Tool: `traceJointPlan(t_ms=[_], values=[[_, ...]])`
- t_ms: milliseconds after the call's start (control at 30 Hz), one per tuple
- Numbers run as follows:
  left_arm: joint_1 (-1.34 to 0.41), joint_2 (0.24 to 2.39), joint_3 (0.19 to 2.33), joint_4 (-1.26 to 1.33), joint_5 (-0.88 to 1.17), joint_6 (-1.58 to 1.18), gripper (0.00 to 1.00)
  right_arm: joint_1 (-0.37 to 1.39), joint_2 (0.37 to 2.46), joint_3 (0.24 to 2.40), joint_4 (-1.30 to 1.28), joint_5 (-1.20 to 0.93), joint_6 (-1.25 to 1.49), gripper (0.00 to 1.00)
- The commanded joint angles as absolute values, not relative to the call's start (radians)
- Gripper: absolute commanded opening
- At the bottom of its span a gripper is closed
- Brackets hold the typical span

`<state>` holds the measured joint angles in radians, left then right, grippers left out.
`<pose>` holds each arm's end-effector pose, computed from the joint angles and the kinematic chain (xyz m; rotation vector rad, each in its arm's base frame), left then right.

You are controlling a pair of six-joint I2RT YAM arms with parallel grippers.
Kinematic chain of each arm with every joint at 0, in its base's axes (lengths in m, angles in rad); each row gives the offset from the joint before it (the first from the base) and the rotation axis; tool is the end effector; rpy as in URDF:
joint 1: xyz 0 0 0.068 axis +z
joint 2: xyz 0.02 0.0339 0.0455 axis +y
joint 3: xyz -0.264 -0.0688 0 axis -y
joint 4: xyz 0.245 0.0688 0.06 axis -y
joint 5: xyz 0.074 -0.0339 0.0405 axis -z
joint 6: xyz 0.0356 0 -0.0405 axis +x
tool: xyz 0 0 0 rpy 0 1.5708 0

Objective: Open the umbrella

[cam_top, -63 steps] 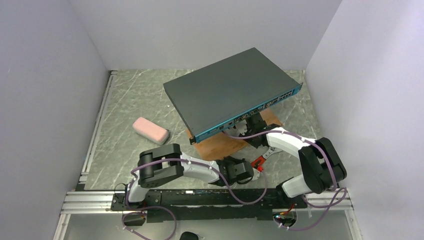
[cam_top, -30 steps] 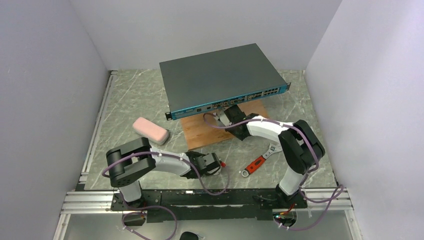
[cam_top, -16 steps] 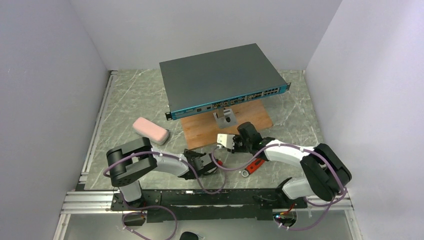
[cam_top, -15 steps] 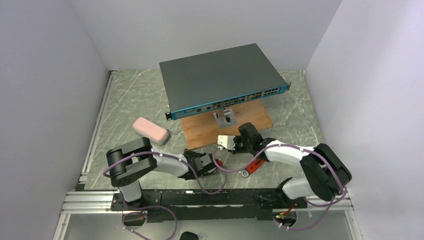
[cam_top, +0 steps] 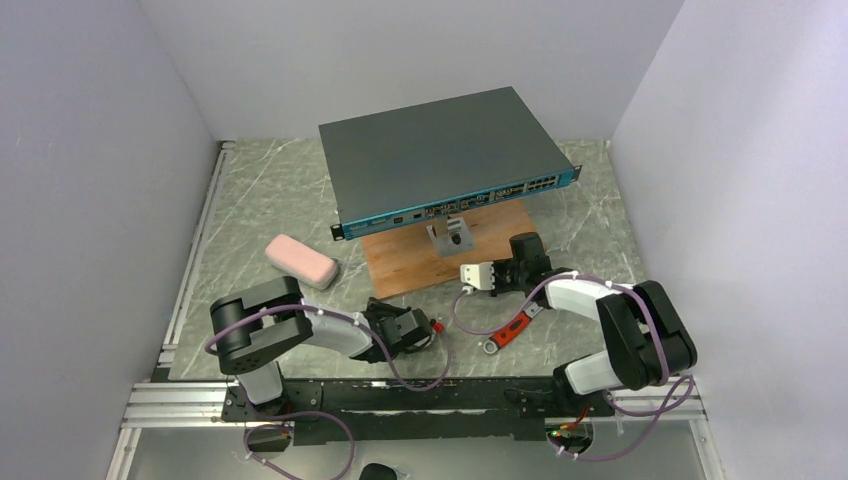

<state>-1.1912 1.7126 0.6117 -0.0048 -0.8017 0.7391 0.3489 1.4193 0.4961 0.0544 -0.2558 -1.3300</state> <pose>0.1223 -0.2376 0.0953 1.8267 1.5565 0.8595 0.2279 0.0925 0.1325 -1.8649 1.5214 -0.1420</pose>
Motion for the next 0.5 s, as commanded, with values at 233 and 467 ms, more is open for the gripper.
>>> traceJointPlan(t_ms=[233, 467], values=[[-1.41, 1.75, 0.82, -0.167, -0.552, 0.687, 0.0, 0.254, 1.356, 0.47, -0.075, -0.348, -1.434, 0.0], [-1.352, 1.764, 0.716, -0.053, -0.565, 0.747, 0.0, 0.205, 1.35, 0.443, -0.089, -0.389, -1.53, 0.0]])
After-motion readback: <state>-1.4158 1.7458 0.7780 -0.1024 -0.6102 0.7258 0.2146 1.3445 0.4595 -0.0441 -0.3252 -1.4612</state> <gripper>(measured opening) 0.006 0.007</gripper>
